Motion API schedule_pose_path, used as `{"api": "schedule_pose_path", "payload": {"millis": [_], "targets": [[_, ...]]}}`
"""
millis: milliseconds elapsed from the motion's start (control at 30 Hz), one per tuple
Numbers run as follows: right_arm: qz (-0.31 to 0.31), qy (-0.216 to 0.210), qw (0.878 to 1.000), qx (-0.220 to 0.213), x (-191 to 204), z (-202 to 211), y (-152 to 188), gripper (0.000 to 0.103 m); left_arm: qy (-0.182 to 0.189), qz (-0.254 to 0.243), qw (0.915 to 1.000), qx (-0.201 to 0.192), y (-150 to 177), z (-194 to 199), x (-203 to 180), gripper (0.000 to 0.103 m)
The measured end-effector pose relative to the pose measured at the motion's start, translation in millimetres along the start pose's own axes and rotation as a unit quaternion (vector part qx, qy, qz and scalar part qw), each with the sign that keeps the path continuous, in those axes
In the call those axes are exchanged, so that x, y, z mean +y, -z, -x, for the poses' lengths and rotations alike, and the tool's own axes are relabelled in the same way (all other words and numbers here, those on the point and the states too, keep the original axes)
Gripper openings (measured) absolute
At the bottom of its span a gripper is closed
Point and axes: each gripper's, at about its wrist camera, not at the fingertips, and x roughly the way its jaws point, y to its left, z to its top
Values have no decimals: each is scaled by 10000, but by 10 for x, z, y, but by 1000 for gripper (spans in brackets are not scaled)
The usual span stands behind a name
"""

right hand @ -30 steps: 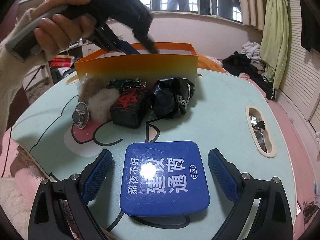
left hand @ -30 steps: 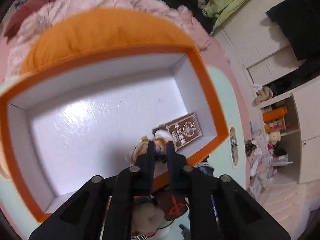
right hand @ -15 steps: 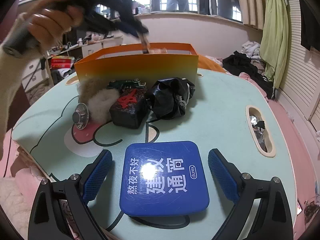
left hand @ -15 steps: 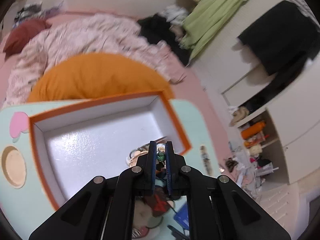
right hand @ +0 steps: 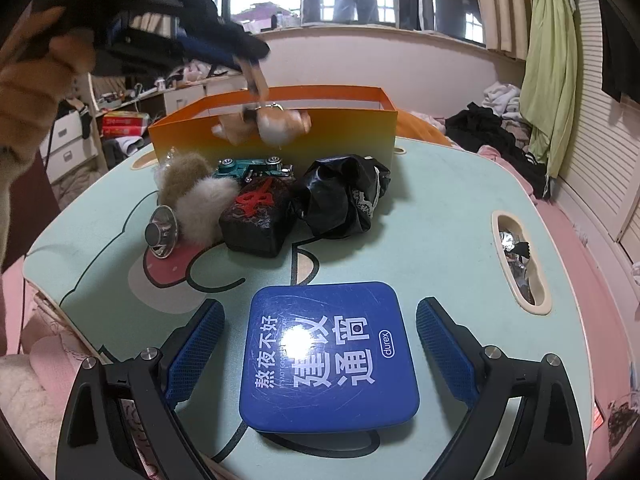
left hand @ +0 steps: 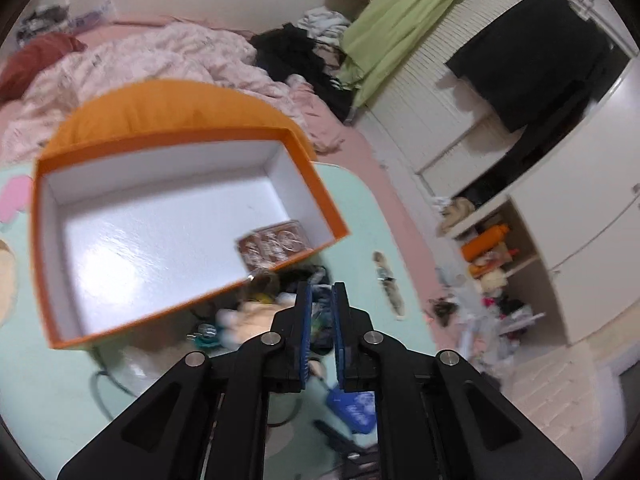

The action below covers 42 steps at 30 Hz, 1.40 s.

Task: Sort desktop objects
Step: 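Grasp a small figurine in the box with left tool, place on table, then reach the right tool into the orange box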

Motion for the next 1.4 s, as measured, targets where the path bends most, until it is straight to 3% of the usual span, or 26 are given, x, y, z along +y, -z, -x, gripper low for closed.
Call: {"api": "schedule_pose_path", "payload": {"millis": [67,200,300,400,500,600,700,733,833,933,1000,1033,1267,1400], "targets": [[1,1,10000,0,2,0,0,97,11,-147,9996,-237,59,70,-43,30],[2,2,10000,0,7,-3,0,97,-901,-811,9891,-831,277,355,-171,69],[6,9,10000,0,9,-4,-1,97,-1690,-1180,9747,-865,553,452,-149,69],[11,19,10000,6,10,-7,-2,97,-2167,-1165,9670,-658,872,402,28,69],[29,54,10000,19,28,-16,-6,97,-2264,-1055,9676,-379,1208,273,221,69],[21,63,10000,24,27,-23,-11,97,-2094,-1056,9702,-603,1457,149,248,69],[14,93,9999,48,20,-31,-21,97,-2276,-1180,9655,-445,1540,-96,197,70],[-4,113,9999,26,16,-22,-25,97,-2419,-1263,9605,-553,1561,-119,163,70],[-156,85,9992,-349,-51,129,-34,97,-2550,-1293,9563,-614,1577,-147,120,71],[-261,34,9972,-693,-97,293,-153,97,-2881,-1189,9475,-709,1558,-168,170,89],[-307,-68,9974,-654,-111,310,-299,97,-2993,-1021,9451,-818,1525,-157,252,102],[-351,-132,9973,-636,-118,303,-387,97,-3021,-979,9447,-817,1510,-158,287,103],[-727,-539,9958,97,-74,-141,-1414,97,-3013,-1033,9417,-1088,1522,-149,349,103],[-933,-404,9929,624,-95,-605,-1790,97,-2985,-1055,9423,-1086,1536,-175,345,103]]}}
